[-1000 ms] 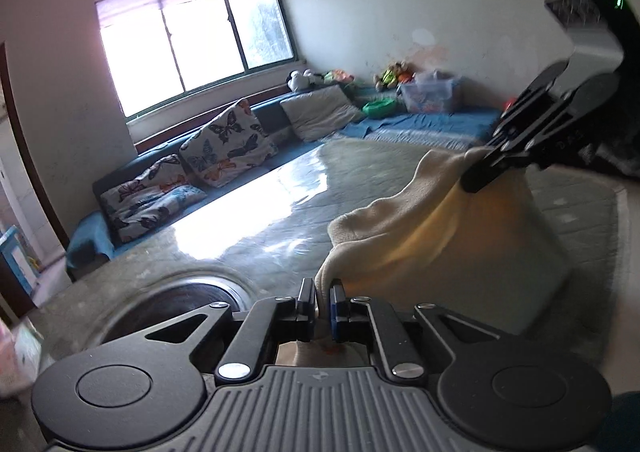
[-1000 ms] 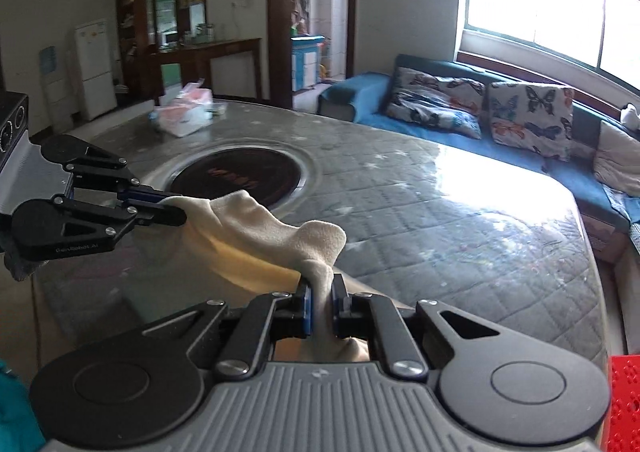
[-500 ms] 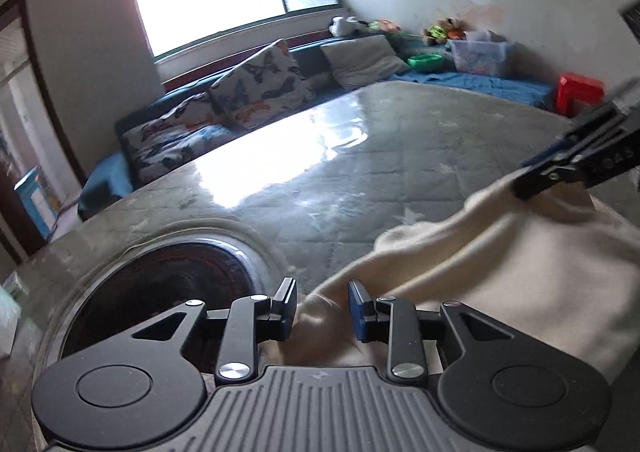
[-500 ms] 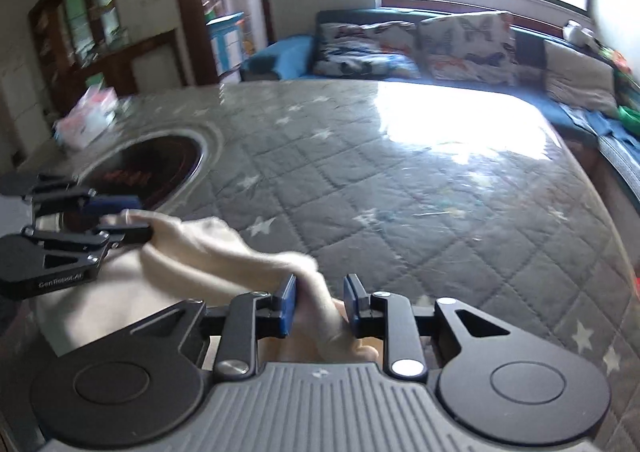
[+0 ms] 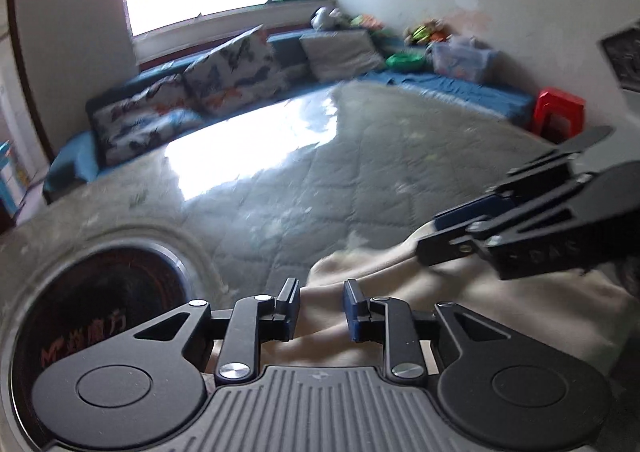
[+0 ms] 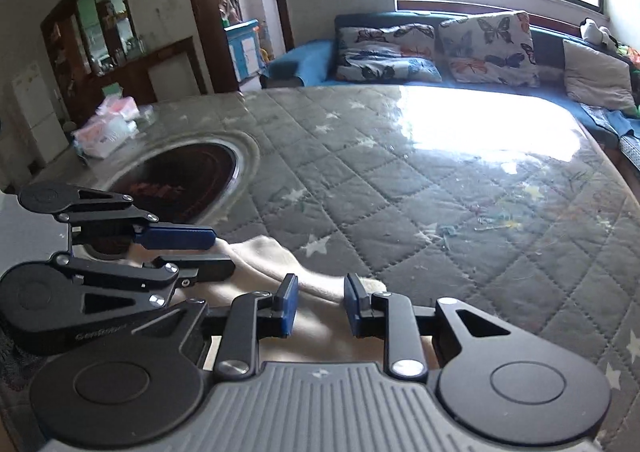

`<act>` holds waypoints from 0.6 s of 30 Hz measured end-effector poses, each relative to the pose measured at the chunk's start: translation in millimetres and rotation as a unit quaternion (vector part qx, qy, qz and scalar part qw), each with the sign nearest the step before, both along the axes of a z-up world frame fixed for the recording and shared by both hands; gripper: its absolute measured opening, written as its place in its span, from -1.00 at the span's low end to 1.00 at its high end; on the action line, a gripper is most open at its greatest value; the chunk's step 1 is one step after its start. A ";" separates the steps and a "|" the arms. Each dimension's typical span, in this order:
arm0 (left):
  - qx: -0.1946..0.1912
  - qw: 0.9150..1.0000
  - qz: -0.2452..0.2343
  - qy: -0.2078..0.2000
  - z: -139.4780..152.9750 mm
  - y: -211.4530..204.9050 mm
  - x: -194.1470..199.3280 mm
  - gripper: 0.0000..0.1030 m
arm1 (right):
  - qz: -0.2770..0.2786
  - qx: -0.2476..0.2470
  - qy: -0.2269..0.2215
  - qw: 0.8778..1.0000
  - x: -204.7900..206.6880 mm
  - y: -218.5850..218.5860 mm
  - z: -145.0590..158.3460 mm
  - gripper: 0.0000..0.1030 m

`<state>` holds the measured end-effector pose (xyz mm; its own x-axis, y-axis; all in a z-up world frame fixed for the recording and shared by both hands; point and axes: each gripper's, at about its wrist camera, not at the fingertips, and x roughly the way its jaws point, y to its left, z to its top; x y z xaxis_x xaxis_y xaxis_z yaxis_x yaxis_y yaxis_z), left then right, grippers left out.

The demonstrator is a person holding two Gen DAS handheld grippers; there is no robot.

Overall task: Fold clothes
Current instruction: 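Fold the held edge over the body with the left tool while the right tool grasps the fabric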

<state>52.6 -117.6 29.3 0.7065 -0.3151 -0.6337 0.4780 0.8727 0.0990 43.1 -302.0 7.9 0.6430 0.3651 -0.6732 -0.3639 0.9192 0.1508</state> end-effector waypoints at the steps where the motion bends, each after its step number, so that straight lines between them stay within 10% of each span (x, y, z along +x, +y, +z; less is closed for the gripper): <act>1: -0.002 1.000 0.003 0.003 -1.9 1.5 2.8 -0.43 | 0.000 -0.003 -0.001 1.000 0.0 1.2 -2.9 -0.52; 18: -0.026 0.999 0.009 0.023 -3.7 12.3 11.1 -0.41 | 0.097 -0.042 -0.037 0.994 -42.8 38.3 9.0 -0.52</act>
